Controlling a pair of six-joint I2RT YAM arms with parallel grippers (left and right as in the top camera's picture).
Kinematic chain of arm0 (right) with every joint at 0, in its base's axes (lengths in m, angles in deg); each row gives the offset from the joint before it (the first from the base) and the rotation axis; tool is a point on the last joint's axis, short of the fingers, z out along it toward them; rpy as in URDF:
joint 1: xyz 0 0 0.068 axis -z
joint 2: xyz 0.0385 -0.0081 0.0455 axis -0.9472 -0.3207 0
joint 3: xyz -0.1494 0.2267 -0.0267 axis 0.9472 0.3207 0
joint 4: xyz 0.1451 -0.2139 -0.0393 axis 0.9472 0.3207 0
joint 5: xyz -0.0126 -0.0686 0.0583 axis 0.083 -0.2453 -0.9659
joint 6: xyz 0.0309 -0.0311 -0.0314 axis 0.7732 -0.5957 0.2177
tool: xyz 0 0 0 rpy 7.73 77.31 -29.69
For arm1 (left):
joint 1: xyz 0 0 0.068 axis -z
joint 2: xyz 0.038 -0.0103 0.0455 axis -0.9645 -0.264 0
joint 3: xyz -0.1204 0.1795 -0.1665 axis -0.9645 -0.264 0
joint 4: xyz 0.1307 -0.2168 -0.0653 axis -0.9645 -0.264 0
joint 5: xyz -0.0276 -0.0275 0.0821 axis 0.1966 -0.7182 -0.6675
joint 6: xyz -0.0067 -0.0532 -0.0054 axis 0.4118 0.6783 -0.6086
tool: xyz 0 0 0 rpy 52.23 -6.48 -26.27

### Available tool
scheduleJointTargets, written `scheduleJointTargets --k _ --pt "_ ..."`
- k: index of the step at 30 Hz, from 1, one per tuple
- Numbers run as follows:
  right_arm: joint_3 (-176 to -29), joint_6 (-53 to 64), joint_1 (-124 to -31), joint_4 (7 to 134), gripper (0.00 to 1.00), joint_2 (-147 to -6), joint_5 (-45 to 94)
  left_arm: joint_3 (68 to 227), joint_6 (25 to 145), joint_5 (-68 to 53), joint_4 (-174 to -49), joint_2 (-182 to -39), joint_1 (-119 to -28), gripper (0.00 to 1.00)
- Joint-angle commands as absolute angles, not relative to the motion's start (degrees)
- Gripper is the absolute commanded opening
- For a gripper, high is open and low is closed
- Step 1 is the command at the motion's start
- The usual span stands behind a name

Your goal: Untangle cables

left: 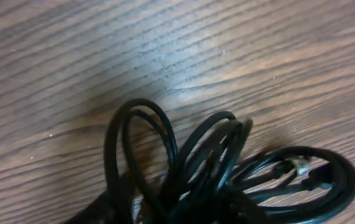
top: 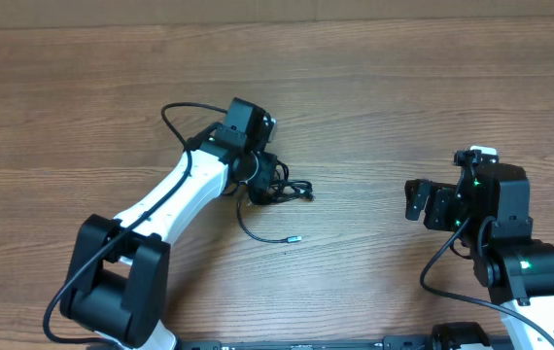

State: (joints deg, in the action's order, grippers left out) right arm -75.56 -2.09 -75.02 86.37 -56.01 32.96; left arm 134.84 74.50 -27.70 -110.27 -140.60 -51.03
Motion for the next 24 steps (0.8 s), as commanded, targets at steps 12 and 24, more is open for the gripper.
scheduleJointTargets --k 12,24 --pt "-77.26 -1.87 -74.69 83.5 1.0 -56.86 16.52 143.98 76.18 -7.24 -110.68 -141.06 -50.66 0.04" --pt "-77.26 -16.41 -75.46 78.89 0.95 -66.24 -7.43 147.74 76.12 2.72 -113.2 -141.06 -50.31 0.04"
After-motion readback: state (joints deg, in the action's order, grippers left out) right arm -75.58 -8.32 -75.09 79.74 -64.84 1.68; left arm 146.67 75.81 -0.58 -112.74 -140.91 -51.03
